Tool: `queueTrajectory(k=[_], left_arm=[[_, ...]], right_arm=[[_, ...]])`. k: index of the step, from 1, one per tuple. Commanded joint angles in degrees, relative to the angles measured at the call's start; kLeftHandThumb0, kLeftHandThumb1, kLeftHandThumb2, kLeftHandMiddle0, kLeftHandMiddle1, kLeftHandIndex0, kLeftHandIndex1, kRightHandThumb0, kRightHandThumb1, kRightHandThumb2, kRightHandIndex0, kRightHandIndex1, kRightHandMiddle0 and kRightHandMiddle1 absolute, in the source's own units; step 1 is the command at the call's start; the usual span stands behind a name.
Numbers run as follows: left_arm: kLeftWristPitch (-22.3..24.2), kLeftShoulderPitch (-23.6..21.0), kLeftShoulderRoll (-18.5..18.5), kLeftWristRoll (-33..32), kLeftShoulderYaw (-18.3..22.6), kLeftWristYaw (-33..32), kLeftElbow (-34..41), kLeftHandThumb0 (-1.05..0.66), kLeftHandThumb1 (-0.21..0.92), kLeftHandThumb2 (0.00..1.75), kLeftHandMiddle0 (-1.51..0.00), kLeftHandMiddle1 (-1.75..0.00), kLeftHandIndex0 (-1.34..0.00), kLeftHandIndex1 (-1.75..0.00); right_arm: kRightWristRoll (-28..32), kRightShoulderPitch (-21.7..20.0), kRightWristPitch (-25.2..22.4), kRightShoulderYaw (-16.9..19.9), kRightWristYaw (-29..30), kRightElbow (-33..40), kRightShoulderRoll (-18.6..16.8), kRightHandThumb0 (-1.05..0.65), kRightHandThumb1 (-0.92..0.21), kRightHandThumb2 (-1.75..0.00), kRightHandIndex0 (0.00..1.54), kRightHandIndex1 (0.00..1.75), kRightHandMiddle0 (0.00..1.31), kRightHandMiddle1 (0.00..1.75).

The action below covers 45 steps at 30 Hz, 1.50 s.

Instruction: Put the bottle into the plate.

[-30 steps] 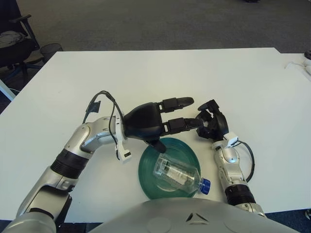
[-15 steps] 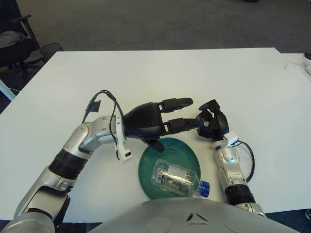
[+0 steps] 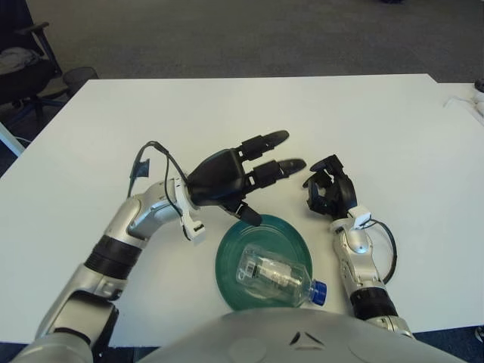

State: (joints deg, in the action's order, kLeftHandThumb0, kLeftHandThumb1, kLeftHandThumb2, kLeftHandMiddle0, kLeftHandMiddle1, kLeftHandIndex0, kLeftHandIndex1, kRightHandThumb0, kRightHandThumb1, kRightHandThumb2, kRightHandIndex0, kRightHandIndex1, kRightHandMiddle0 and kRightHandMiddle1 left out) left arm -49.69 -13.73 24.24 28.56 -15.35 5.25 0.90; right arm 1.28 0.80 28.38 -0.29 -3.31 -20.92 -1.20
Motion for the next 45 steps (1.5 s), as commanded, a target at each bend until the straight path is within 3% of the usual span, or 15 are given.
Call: queueTrajectory(k=[1,5,12,16,22,27,33,34,35,37,41,45], left_arm=[[11.8,3.3,-9.3,-21.2,4.3,-1.7,-4.7,-0.84,0.92,0.63,0.0,0.0,0.0,-0.22],[14.1,4.1,-13.4,-22.5,7.4,-5.7,-6.1,-0.84,0.92,0.75,0.0,0.0,0.0,-0.24],[23.6,4.2,-22.7,-24.6,13.4,-14.7,-5.8,-0.9,0.92,0.95,-0.05,-0.03,0.0,-0.38],[26.4,1.8,-24.2,-27.7,18.0,-17.3,-9.5,-0.89,0.92,0.99,-0.1,-0.05,0.0,-0.5],[26.1,0.3,-25.2,-30.7,22.1,-18.3,-15.1,-0.87,0.92,1.0,-0.17,-0.09,0.0,-0.69],[22.8,0.0,-26.0,-31.8,24.3,-18.6,-21.8,-0.85,0.92,0.96,-0.25,-0.15,0.0,-0.87],[20.7,-0.4,-27.7,-31.7,25.1,-19.4,-29.0,-0.79,0.92,0.87,-0.23,-0.87,0.0,-1.33],[20.6,-0.3,-27.8,-32.0,25.2,-19.0,-30.3,-0.74,0.9,0.85,-0.27,-1.09,-0.04,-1.46],[21.5,0.0,-27.7,-32.6,25.2,-18.0,-31.6,-0.72,0.9,0.84,-0.28,-1.18,-0.05,-1.51],[23.5,0.0,-27.1,-32.8,25.2,-16.8,-33.1,-0.52,0.79,0.81,-0.4,-1.48,-0.2,-1.65],[26.6,-0.1,-25.2,-30.8,24.7,-16.9,-35.8,-0.44,0.6,0.98,-0.69,-1.68,-0.38,-1.72],[27.0,-0.3,-24.2,-29.1,24.5,-17.5,-38.8,-0.45,0.43,1.17,-0.88,-1.73,-0.52,-1.74]], right_arm=[[1.3,4.9,-2.9,-0.6,-2.4,-4.7,-0.3,0.0,-0.56,-1.02,0.48,1.67,0.2,1.75],[1.2,5.2,-4.1,-0.7,-2.9,-3.9,-0.1,0.0,-0.55,-1.03,0.49,1.68,0.2,1.75],[0.4,5.7,-4.9,-0.6,-2.6,-3.0,-0.1,0.0,-0.53,-1.06,0.5,1.7,0.2,1.75],[0.6,6.0,-5.6,-0.5,-2.8,-2.4,-0.1,0.0,-0.53,-1.07,0.5,1.7,0.2,1.75],[0.9,6.3,-5.7,-0.4,-3.1,-2.0,-0.2,0.0,-0.53,-1.07,0.5,1.7,0.2,1.75],[0.7,6.8,-5.8,-0.4,-2.9,-1.4,-0.1,0.0,-0.53,-1.06,0.5,1.69,0.2,1.75],[-0.1,7.1,-5.6,-0.5,-2.2,-1.0,0.0,0.0,-0.53,-1.07,0.51,1.69,0.21,1.75],[-0.2,7.1,-5.5,-0.6,-2.2,-1.0,0.0,0.0,-0.53,-1.07,0.51,1.69,0.21,1.75],[-0.3,7.1,-5.4,-0.6,-2.1,-1.1,0.0,0.0,-0.52,-1.07,0.51,1.69,0.21,1.75],[-0.4,7.0,-5.2,-0.6,-1.9,-1.3,0.0,0.0,-0.52,-1.07,0.51,1.69,0.21,1.75],[-0.7,7.2,-4.9,-0.8,-1.5,-1.3,-0.1,0.0,-0.52,-1.08,0.51,1.69,0.21,1.75],[-1.0,7.4,-5.0,-1.1,-1.3,-0.9,0.1,0.0,-0.52,-1.08,0.52,1.69,0.21,1.75]])
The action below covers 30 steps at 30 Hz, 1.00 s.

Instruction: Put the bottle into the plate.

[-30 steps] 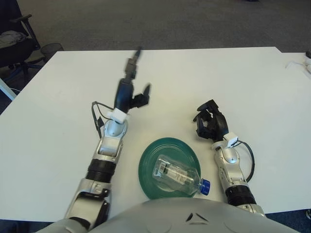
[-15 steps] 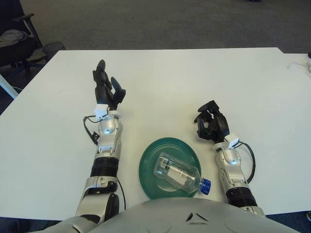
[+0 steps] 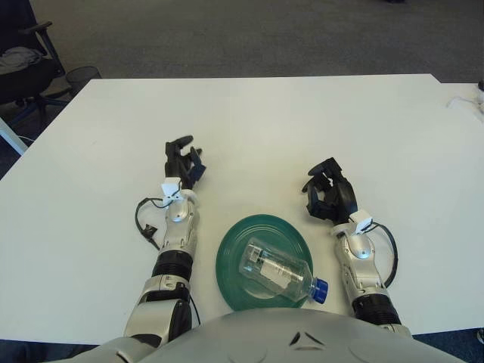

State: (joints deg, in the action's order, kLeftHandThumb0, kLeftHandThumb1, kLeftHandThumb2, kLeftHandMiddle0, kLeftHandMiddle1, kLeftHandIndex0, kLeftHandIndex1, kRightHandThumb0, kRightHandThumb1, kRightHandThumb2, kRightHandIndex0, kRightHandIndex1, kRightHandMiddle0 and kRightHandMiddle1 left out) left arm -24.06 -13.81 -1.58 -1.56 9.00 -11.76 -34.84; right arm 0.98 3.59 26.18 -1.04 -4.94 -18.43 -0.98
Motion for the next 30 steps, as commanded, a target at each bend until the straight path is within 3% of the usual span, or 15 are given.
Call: queueTrajectory(k=[1,6,12,22,30], left_arm=[[1.3,-0.3,1.8,1.3,0.1,-0.6,-3.9,-0.46,0.39,1.22,-0.93,-1.74,-0.54,-1.74],[2.3,1.6,2.3,3.5,-1.8,0.5,-4.1,-0.48,0.3,1.33,-1.1,-1.74,-0.62,-1.75],[3.1,3.1,3.0,4.0,-3.6,3.5,-4.1,-0.49,0.26,1.39,-1.19,-1.75,-0.65,-1.75],[4.1,4.9,5.3,4.3,-7.7,12.5,-6.8,-0.5,0.23,1.42,-1.23,-1.75,-0.68,-1.75],[4.2,4.1,7.2,7.2,-10.1,11.3,-12.7,-0.5,0.22,1.44,-1.22,-1.75,-0.69,-1.75]], right_arm=[[-0.7,4.7,-2.8,-0.4,0.4,-3.4,-0.1,0.0,-0.52,-1.08,0.52,1.69,0.21,1.75],[-0.6,4.3,-2.5,-0.5,0.2,-4.1,0.3,0.0,-0.52,-1.08,0.52,1.69,0.2,1.75],[-0.7,4.0,-2.2,-0.6,-0.1,-4.6,0.7,0.0,-0.52,-1.09,0.51,1.71,0.2,1.75],[-0.1,3.8,-2.6,-0.5,-0.7,-4.8,0.6,0.0,-0.52,-1.09,0.49,1.73,0.2,1.75],[-0.4,3.5,-2.4,-0.6,-0.5,-5.1,0.6,0.0,-0.52,-1.09,0.48,1.74,0.2,1.75]])
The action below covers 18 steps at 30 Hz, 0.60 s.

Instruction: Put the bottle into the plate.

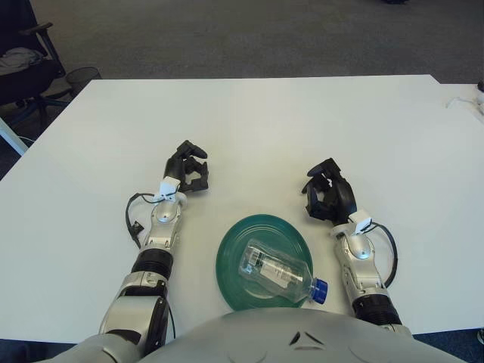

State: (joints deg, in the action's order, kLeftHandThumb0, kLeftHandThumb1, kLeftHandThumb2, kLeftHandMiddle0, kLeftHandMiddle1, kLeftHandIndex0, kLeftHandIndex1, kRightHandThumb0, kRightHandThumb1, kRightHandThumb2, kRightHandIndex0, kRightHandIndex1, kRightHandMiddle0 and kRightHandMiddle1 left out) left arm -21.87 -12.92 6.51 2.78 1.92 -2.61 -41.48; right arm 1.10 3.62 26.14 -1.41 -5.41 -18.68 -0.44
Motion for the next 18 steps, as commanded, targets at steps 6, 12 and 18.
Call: queueTrajectory(k=[6,12,18], left_arm=[[-2.4,0.2,-0.9,4.9,-3.8,-2.4,-17.1,-0.51,0.2,1.46,-1.19,-1.75,-0.7,-1.75],[-6.3,-0.5,-1.7,3.9,-3.5,-1.9,-20.1,-0.52,0.18,1.48,-1.18,-1.75,-0.72,-1.75],[-10.0,0.6,-3.9,1.1,-2.6,0.9,-19.7,-0.53,0.17,1.5,-1.19,-1.75,-0.73,-1.75]], right_arm=[[-0.1,3.3,-2.1,-0.1,-0.2,-5.1,-0.1,0.0,-0.52,-1.09,0.48,1.74,0.2,1.75],[0.5,3.3,-2.5,0.0,-0.6,-5.0,-0.2,0.0,-0.52,-1.09,0.48,1.74,0.2,1.75],[0.8,3.4,-3.1,0.0,-0.9,-4.3,-0.3,0.0,-0.53,-1.08,0.48,1.74,0.2,1.75]])
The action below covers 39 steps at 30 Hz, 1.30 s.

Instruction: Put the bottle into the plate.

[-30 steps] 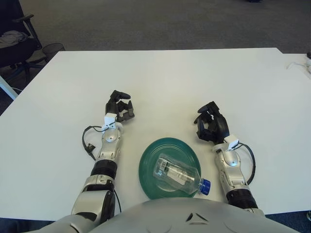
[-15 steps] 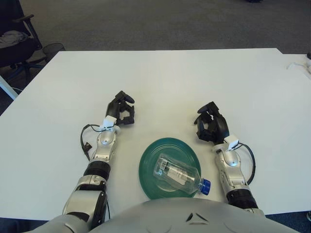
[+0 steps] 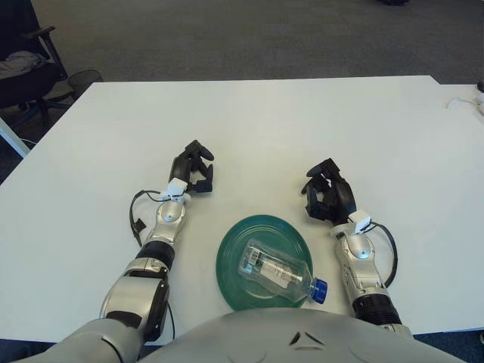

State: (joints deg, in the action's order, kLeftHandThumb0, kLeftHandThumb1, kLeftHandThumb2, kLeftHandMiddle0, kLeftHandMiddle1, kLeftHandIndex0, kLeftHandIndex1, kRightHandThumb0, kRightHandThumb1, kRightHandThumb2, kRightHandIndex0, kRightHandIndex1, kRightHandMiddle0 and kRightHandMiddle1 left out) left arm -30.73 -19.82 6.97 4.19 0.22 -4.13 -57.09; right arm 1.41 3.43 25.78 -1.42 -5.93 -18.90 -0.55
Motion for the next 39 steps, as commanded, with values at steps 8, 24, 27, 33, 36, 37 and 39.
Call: queueTrajectory(k=[8,24,27,33,36,37,39], left_arm=[[-8.1,10.4,-6.3,0.6,-1.6,-1.7,0.6,-0.53,0.16,1.51,-1.24,-1.75,-0.74,-1.75],[-11.2,10.9,-6.7,10.9,-4.5,-19.3,1.3,-0.58,0.07,1.62,-1.32,-1.75,-0.82,-1.75],[-11.8,10.8,-7.7,10.6,-4.5,-19.7,1.8,-0.59,0.06,1.64,-1.32,-1.75,-0.83,-1.75],[-13.3,11.7,-8.8,7.6,-3.5,-17.7,3.0,-0.6,0.04,1.66,-1.32,-1.75,-0.85,-1.75],[-13.5,12.5,-9.2,6.0,-3.3,-15.7,4.2,-0.61,0.03,1.67,-1.32,-1.75,-0.86,-1.75],[-13.5,12.7,-9.3,5.5,-3.3,-15.2,4.5,-0.61,0.03,1.67,-1.33,-1.75,-0.86,-1.75],[-11.8,14.6,-10.0,2.8,-3.5,-11.7,8.3,-0.61,0.03,1.67,-1.33,-1.75,-0.86,-1.75]], right_arm=[[0.4,3.9,-2.7,0.2,-0.2,-3.7,-0.1,0.0,-0.54,-1.07,0.48,1.73,0.19,1.75],[0.5,4.3,-1.2,0.4,-0.7,-4.1,0.5,0.0,-0.52,-1.09,0.51,1.7,0.21,1.75],[0.4,4.4,-1.8,0.5,-0.5,-3.9,0.5,0.0,-0.51,-1.09,0.52,1.7,0.21,1.75],[-0.6,4.8,-1.2,0.2,0.1,-3.6,0.8,0.0,-0.51,-1.09,0.52,1.69,0.21,1.75],[-0.7,5.0,-1.3,0.1,0.1,-3.3,1.0,0.0,-0.5,-1.1,0.53,1.69,0.22,1.75],[-0.8,5.0,-1.3,0.1,0.1,-3.3,1.0,0.0,-0.5,-1.1,0.53,1.69,0.22,1.75],[-0.9,5.0,-1.1,0.1,0.2,-3.3,1.0,0.0,-0.5,-1.1,0.53,1.69,0.22,1.75]])
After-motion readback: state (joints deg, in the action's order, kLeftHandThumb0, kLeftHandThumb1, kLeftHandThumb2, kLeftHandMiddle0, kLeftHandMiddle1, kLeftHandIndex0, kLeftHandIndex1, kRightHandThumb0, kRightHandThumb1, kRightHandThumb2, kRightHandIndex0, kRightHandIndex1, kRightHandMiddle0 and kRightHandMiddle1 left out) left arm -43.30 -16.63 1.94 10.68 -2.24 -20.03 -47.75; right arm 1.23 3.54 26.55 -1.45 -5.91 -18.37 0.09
